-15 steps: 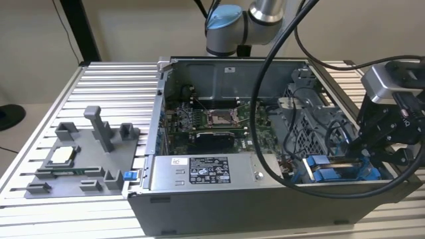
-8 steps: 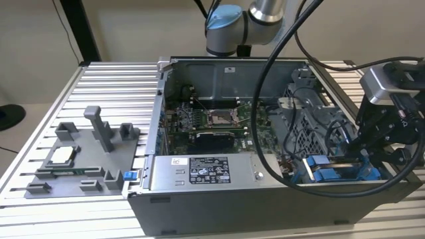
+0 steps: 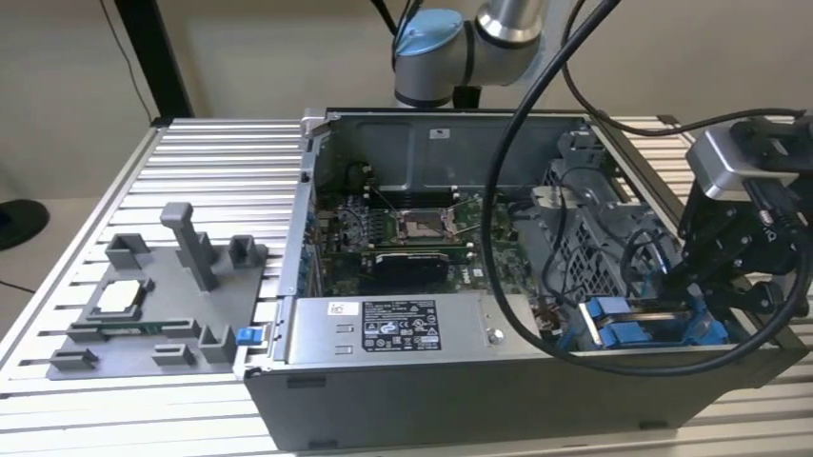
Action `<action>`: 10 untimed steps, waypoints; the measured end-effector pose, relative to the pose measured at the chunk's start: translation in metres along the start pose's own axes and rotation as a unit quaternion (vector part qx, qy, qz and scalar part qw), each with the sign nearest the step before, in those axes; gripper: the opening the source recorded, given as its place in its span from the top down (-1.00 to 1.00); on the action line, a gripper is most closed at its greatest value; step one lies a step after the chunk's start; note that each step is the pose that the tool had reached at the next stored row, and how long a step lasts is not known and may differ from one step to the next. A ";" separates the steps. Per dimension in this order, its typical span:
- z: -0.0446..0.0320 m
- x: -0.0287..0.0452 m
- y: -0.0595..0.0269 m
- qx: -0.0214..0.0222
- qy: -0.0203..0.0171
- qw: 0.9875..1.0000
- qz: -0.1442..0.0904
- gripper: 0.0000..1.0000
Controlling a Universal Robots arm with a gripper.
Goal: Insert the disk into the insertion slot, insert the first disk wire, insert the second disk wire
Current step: 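Insert the first disk wire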
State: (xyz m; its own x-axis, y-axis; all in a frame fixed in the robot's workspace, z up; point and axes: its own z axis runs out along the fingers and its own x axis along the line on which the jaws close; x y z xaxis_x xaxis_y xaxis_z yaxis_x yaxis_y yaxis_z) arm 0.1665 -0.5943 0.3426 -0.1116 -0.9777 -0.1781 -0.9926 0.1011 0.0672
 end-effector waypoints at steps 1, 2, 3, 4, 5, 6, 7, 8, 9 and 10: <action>0.0002 -0.0010 0.0001 -0.001 0.000 1.000 -0.001 1.00; 0.0005 -0.0017 0.0001 -0.002 0.000 1.000 -0.003 1.00; 0.0007 -0.0022 0.0001 -0.004 0.001 1.000 -0.004 1.00; 0.0007 -0.0023 0.0002 -0.006 0.001 1.000 -0.005 1.00; 0.0007 -0.0023 0.0002 -0.009 0.001 1.000 -0.007 1.00; 0.0007 -0.0023 0.0003 -0.010 0.002 1.000 -0.009 1.00; 0.0007 -0.0023 0.0003 -0.011 0.002 1.000 -0.011 1.00; 0.0007 -0.0021 0.0003 -0.011 0.002 1.000 -0.012 1.00; 0.0007 -0.0021 0.0003 -0.011 0.002 1.000 -0.012 1.00; 0.0007 -0.0021 0.0003 -0.011 0.002 1.000 -0.012 1.00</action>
State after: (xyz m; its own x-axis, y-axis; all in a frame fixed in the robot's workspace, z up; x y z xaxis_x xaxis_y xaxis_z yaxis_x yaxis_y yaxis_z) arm 0.1665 -0.5920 0.3423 -0.0868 -0.9805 -0.1765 -0.9937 0.0727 0.0852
